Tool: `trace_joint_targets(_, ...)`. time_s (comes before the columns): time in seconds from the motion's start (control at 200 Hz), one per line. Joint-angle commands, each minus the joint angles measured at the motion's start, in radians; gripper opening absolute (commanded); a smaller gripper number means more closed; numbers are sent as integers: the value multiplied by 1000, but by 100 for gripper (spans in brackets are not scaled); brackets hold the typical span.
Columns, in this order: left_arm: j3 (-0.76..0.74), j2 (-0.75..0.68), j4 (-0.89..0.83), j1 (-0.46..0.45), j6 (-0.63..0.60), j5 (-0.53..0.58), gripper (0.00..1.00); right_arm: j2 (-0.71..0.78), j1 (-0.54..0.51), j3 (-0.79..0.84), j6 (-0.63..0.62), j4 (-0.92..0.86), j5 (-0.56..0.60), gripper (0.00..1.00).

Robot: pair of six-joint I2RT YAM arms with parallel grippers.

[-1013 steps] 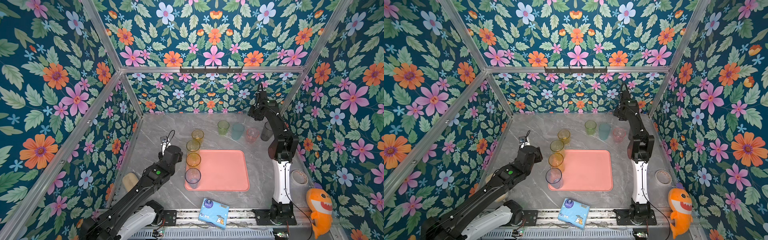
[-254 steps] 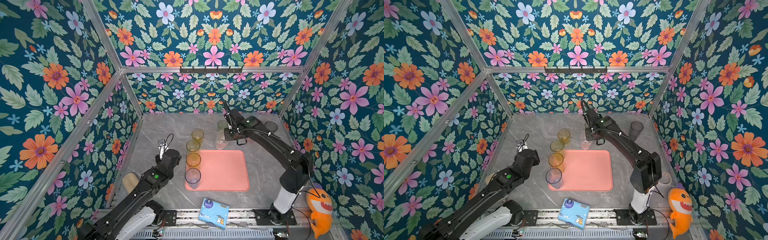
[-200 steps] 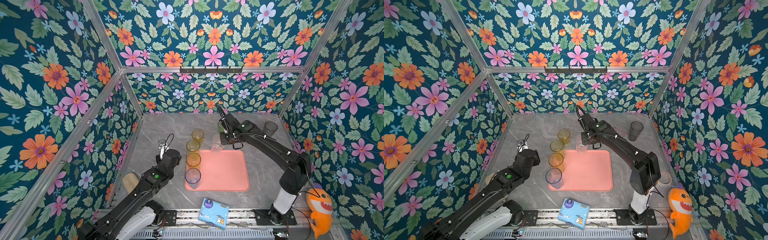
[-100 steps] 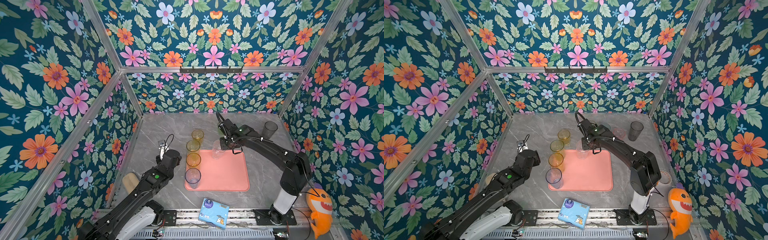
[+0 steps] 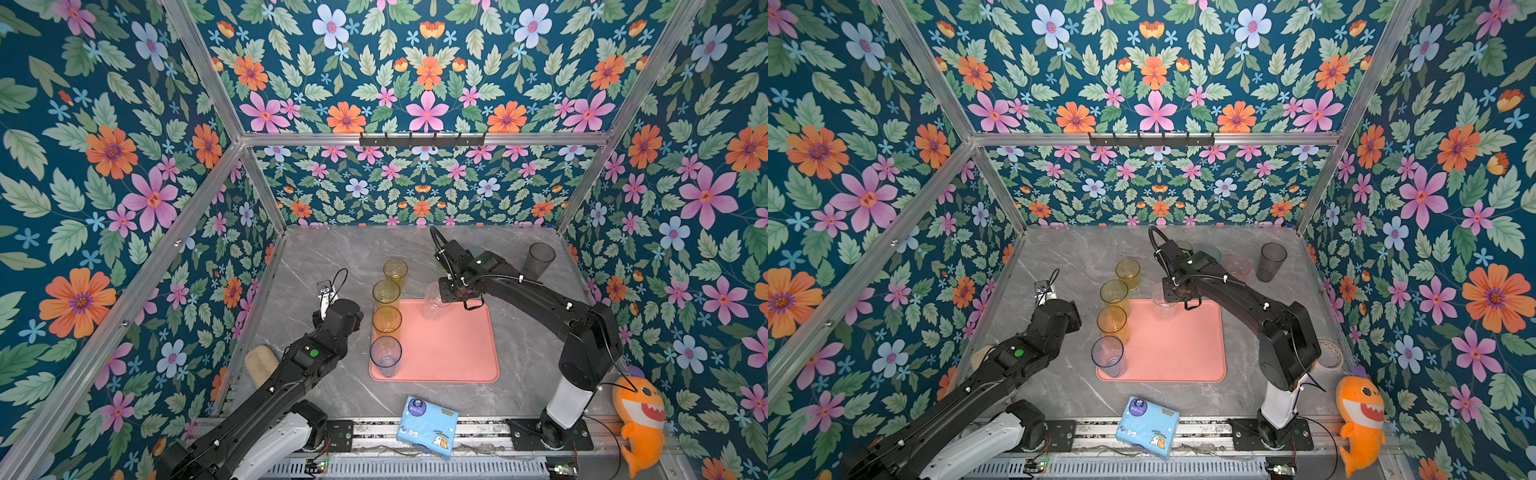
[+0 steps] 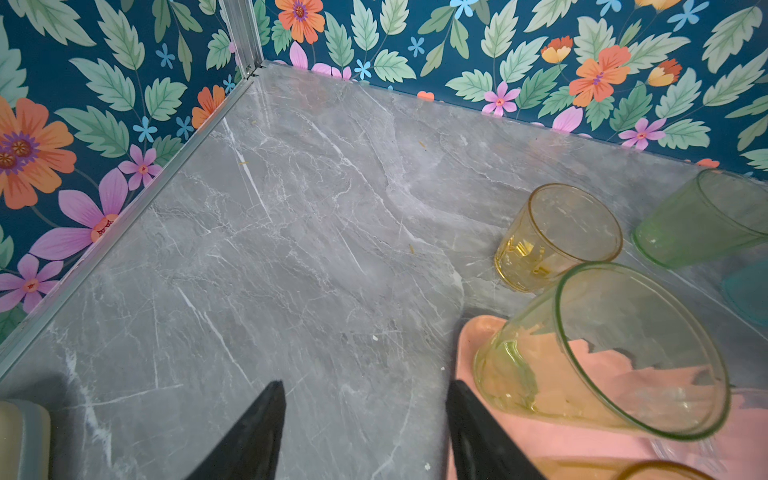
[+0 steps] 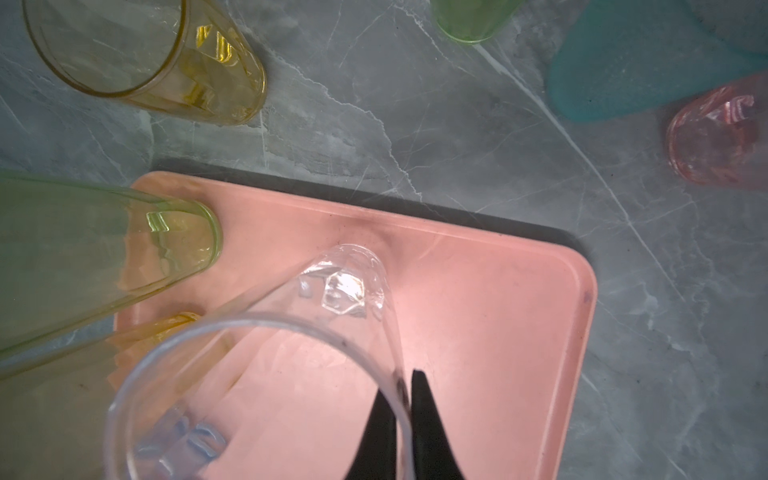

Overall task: Place the glasses into the tray
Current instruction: 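Carry the clear cup with the right gripper over the pink tray, then lower the clear cup onto the tray and open the right gripper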

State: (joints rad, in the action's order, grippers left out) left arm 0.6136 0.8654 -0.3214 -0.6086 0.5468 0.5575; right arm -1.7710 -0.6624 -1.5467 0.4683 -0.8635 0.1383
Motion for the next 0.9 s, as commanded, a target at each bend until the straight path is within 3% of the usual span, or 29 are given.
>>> trace_joint_targets(0.0, 1, 3, 10, 1, 7, -1, 64, -6, -3, -3, 18, 14, 7, 0)
trace_joint_targets(0.465, 3, 6, 8, 1, 5, -3, 64, -44, -4, -19, 17, 10, 6, 0)
trace_joint_targets(0.895, -2, 10, 13, 1, 7, 0, 64, -53, -4, -26, 13, 0, 12, 13)
